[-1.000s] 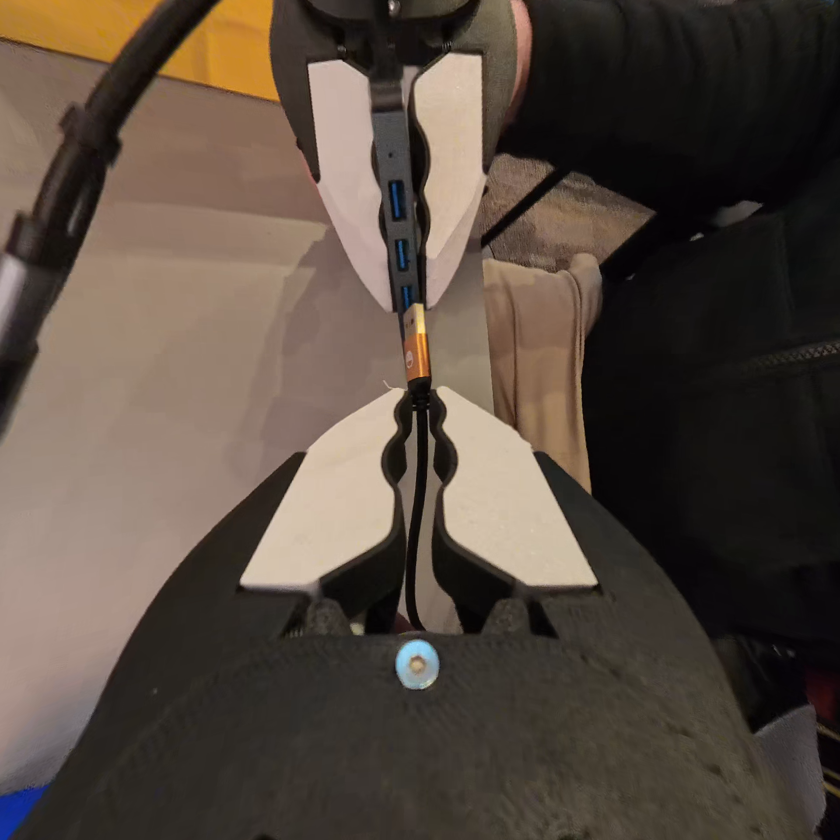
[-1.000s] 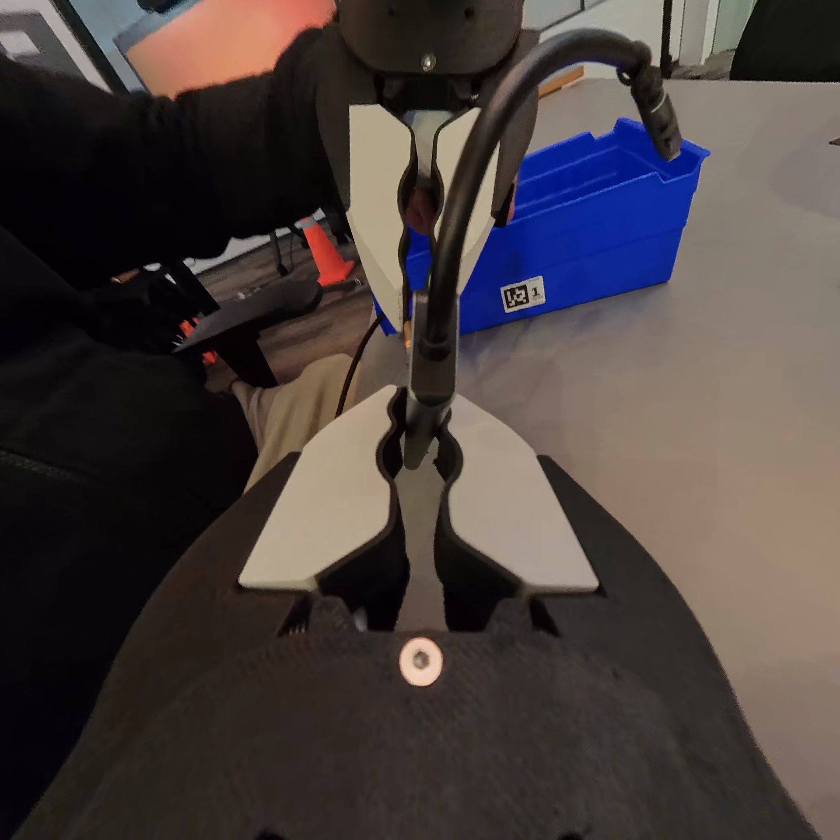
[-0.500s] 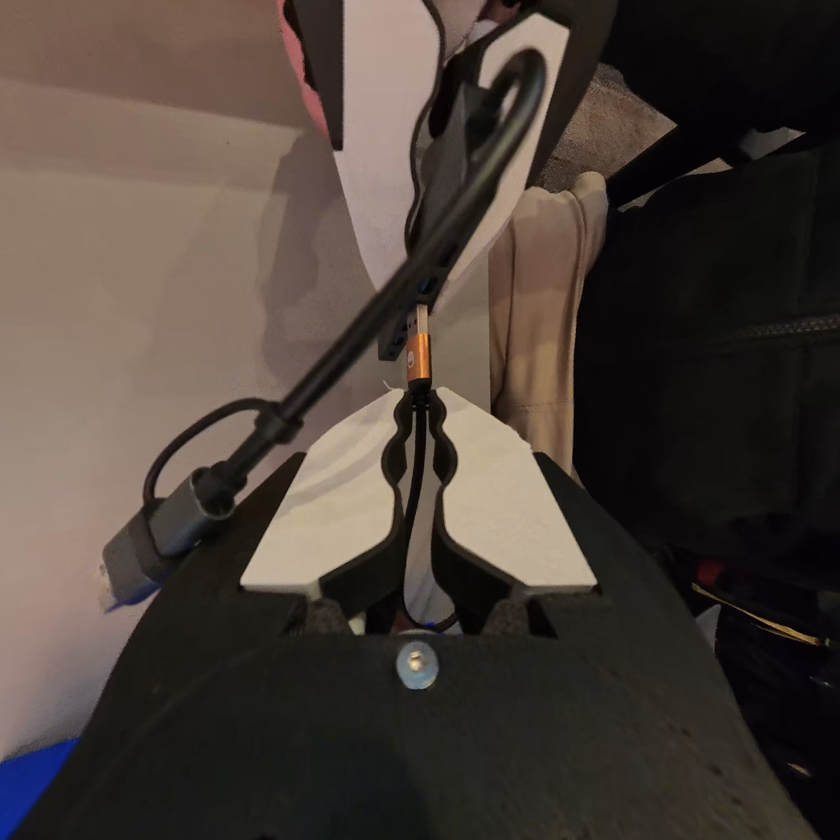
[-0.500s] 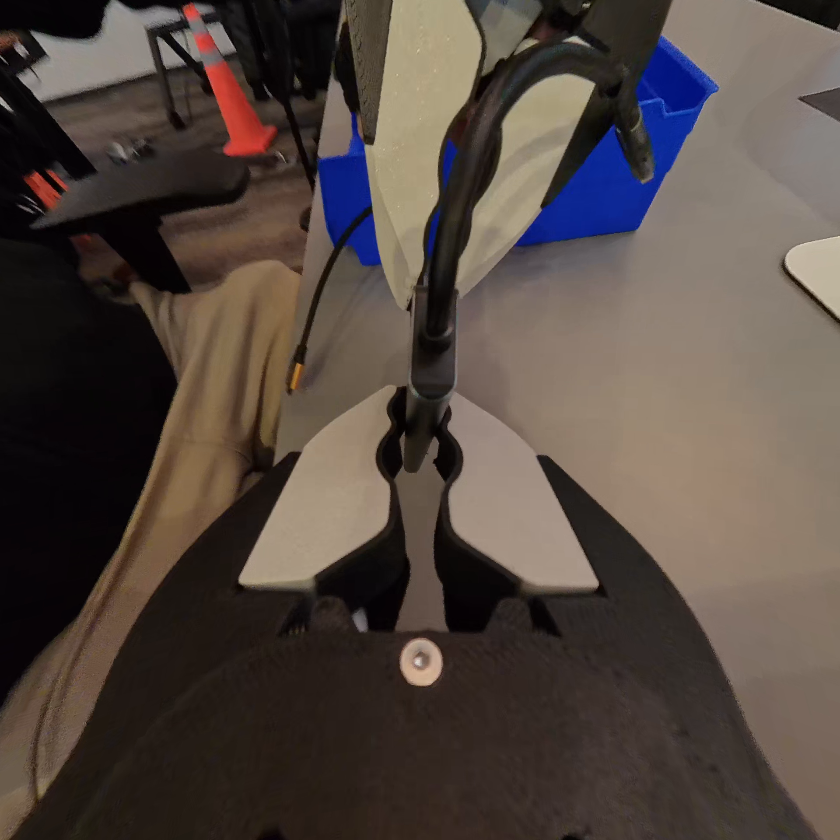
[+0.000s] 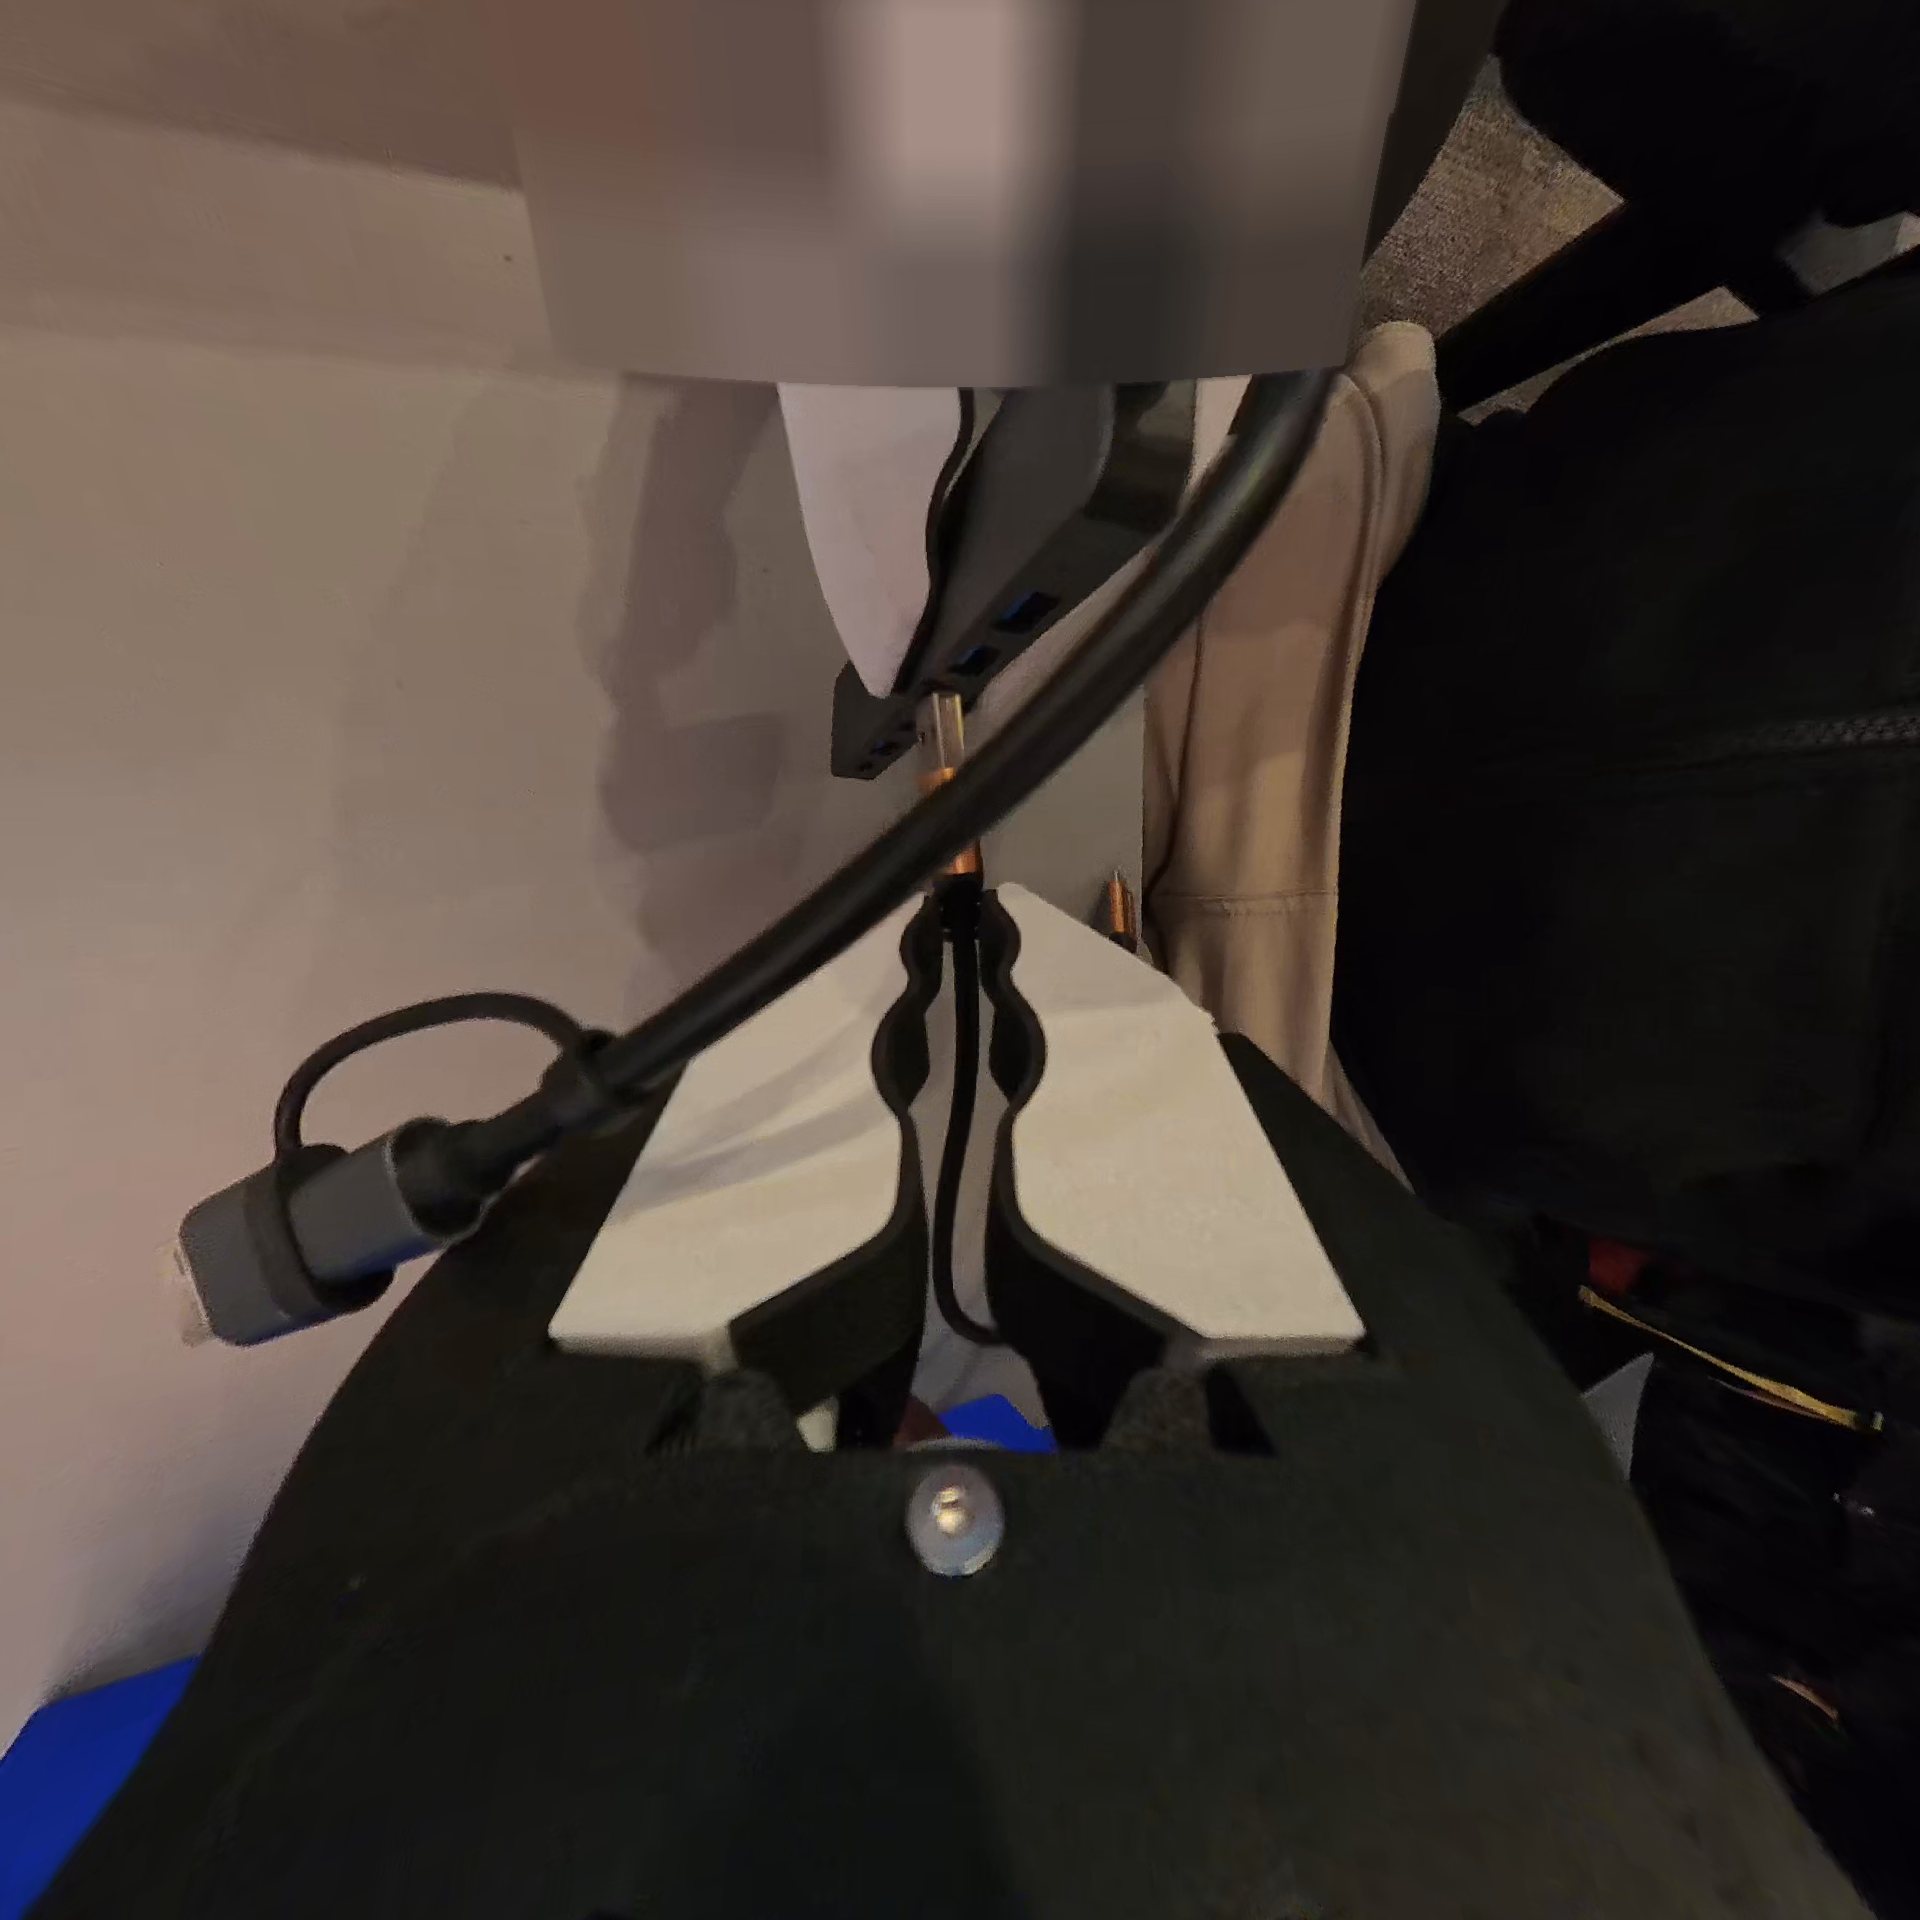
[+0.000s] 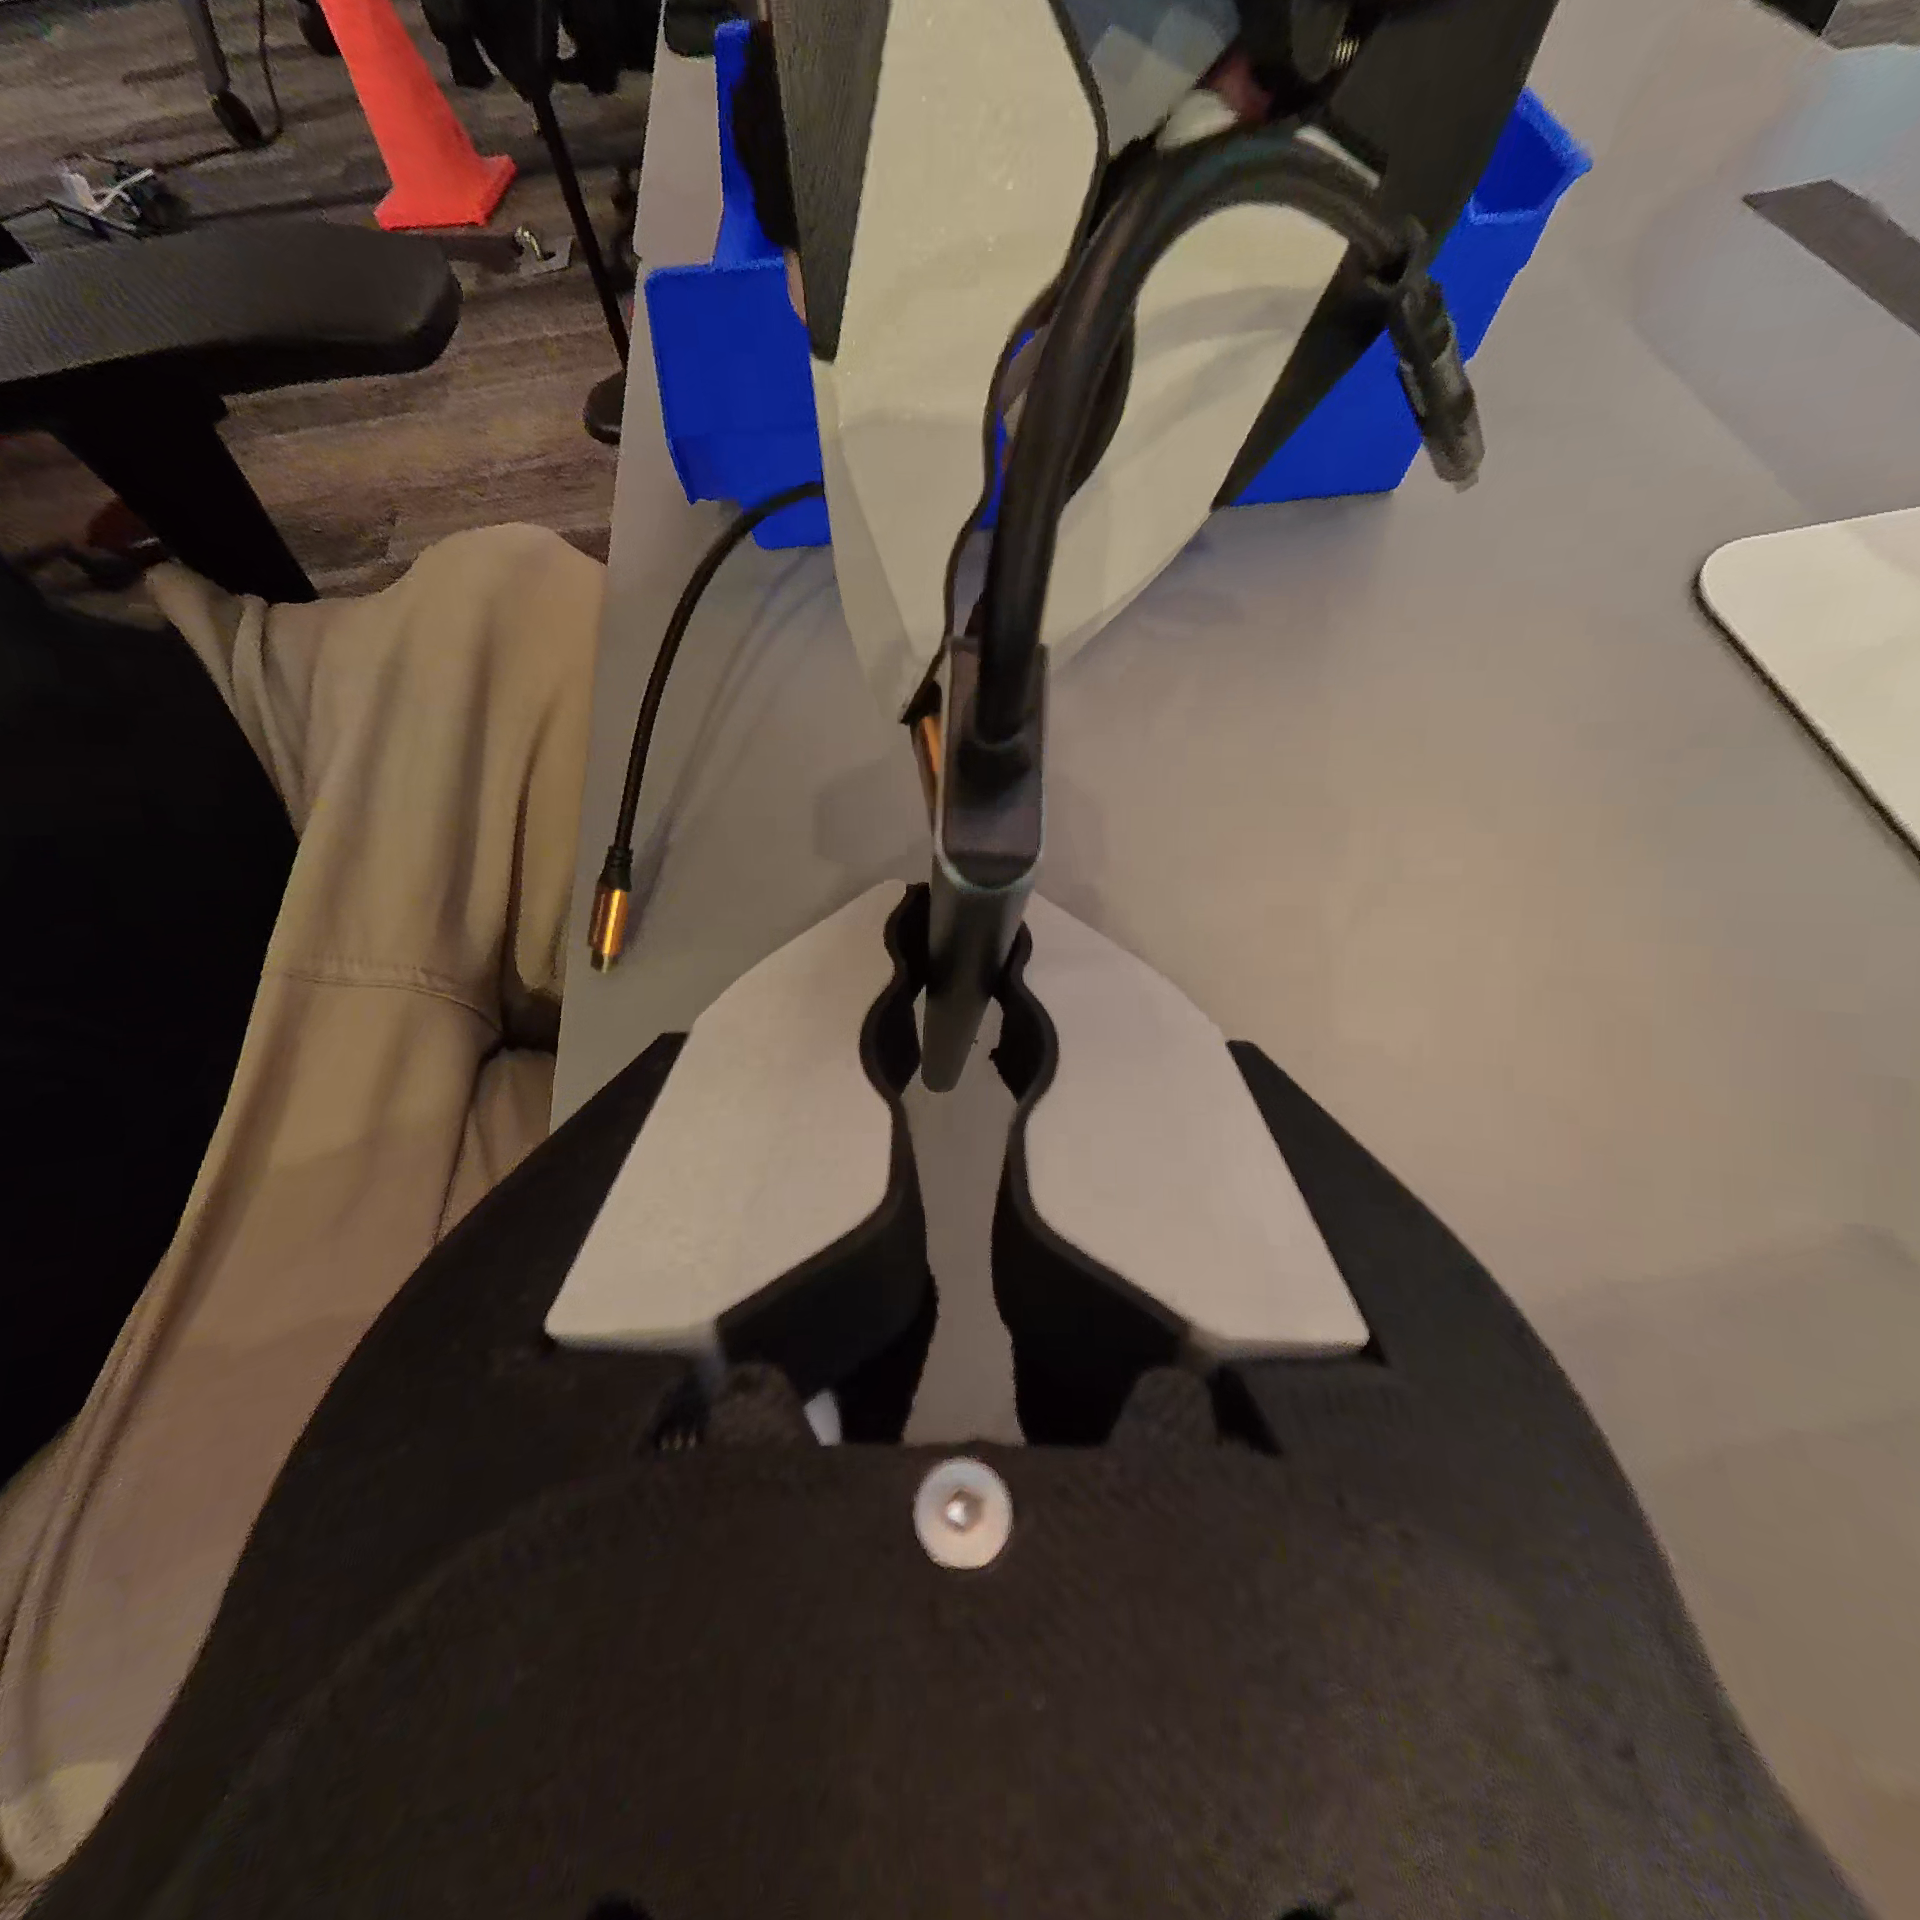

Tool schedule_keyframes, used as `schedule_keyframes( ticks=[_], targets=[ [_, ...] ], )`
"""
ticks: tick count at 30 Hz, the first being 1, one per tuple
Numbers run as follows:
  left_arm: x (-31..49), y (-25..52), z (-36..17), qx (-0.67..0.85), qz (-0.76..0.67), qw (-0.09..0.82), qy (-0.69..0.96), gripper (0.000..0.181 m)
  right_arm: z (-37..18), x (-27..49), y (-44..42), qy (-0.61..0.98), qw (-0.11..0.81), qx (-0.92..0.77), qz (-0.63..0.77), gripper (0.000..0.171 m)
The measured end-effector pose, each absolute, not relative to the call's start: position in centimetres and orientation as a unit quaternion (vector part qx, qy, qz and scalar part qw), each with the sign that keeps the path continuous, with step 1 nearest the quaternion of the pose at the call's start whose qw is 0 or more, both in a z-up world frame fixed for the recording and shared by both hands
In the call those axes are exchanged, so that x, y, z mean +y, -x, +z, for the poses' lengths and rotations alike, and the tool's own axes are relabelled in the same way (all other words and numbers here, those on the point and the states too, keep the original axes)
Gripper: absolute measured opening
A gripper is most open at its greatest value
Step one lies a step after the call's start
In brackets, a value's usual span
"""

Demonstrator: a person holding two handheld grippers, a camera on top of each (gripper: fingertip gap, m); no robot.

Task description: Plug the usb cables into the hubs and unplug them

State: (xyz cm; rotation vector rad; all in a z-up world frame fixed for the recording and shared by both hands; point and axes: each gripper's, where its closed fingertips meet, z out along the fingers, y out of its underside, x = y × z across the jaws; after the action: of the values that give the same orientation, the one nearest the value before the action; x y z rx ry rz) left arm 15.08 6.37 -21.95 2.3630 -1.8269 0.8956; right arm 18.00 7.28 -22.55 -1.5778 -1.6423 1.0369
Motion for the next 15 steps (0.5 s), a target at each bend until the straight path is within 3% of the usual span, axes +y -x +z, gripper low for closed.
schedule_keyframes(
  ticks=[1, 15],
  targets=[
    [6.3, -15.1, -21.9, -0.587, 0.288, 0.015, -0.756, 0.007, -22.4, 7.3, -18.0, 0.596, 0.32, -0.624, 0.392, 0.01],
    [6.0, -15.2, -22.7, -0.624, 0.239, 0.045, -0.742, 0.007, -23.4, 6.4, -17.7, 0.578, 0.313, -0.669, 0.345, 0.01]
  ],
)
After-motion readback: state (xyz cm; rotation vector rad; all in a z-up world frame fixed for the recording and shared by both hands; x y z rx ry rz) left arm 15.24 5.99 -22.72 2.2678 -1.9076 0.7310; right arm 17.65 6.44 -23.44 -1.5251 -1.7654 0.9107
